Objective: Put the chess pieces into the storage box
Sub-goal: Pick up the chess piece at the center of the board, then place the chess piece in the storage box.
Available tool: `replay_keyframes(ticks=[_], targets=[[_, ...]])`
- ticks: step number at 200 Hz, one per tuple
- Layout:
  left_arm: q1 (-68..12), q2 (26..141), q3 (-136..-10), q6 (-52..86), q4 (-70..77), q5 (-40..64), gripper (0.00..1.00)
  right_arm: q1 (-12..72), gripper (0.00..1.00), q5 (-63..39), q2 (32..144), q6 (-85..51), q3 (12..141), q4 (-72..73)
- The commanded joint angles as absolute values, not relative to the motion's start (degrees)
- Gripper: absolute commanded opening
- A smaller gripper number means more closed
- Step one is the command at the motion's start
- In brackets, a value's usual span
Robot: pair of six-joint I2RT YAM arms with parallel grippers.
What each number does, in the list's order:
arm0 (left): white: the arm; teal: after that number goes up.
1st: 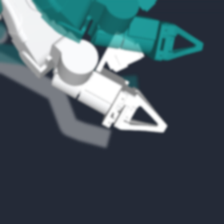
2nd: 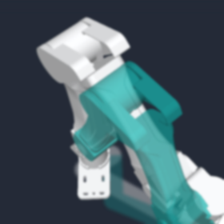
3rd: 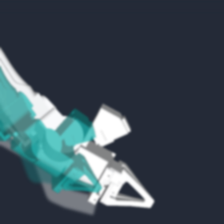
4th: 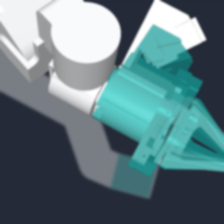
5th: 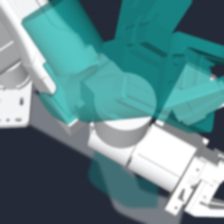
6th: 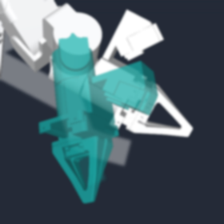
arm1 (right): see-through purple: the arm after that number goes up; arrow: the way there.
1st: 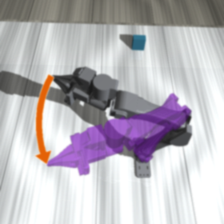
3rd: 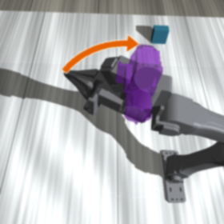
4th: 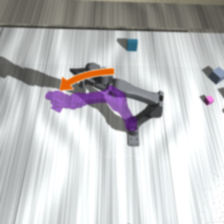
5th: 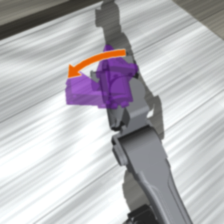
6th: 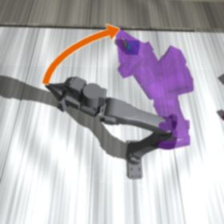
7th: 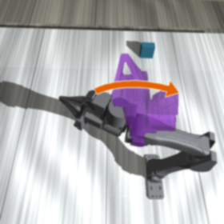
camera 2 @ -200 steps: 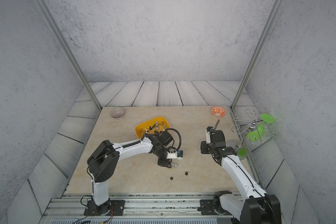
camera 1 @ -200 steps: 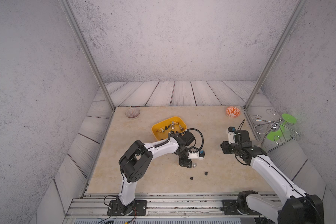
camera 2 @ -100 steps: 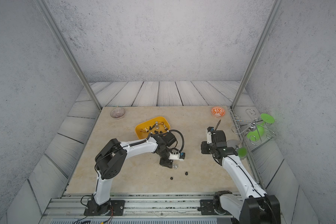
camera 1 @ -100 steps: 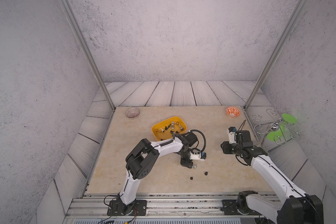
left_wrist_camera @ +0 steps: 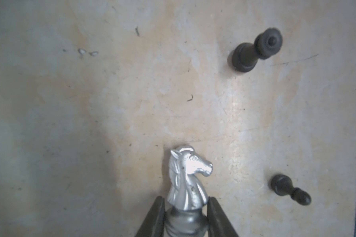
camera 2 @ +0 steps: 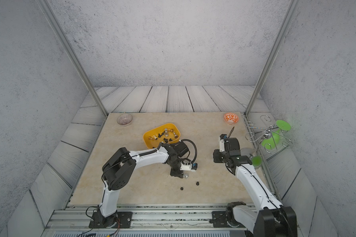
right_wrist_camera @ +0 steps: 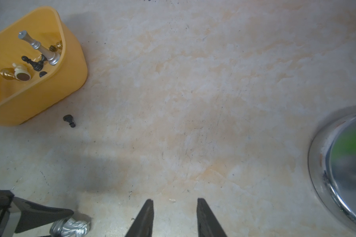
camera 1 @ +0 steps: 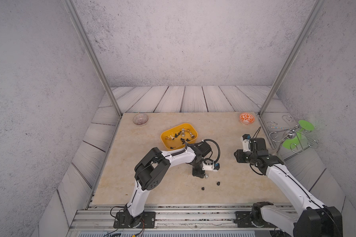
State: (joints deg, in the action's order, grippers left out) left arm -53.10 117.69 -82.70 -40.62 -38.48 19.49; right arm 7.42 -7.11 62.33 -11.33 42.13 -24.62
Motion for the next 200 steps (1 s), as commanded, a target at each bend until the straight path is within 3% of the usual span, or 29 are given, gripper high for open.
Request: replay_keyframes(ticks=[1,111,200], targets=[[-53.4,118.0,-81.3,-40.7,-38.6,18.2,0.29,7.2,0.37,-7.4,60.2,-10.8,41.6,-25.0],[-52.3,107.0,-77.8,-33.7,-32.4,9.4,0.30,7.0,0.37,-8.2,60.2,-10.9,41.6,-25.2],[-37.2,101.8,-79.6,-23.2,-25.1,5.8,0.29,6.9,0.37,-9.7,60.6,-11.1,41.7,-24.9]])
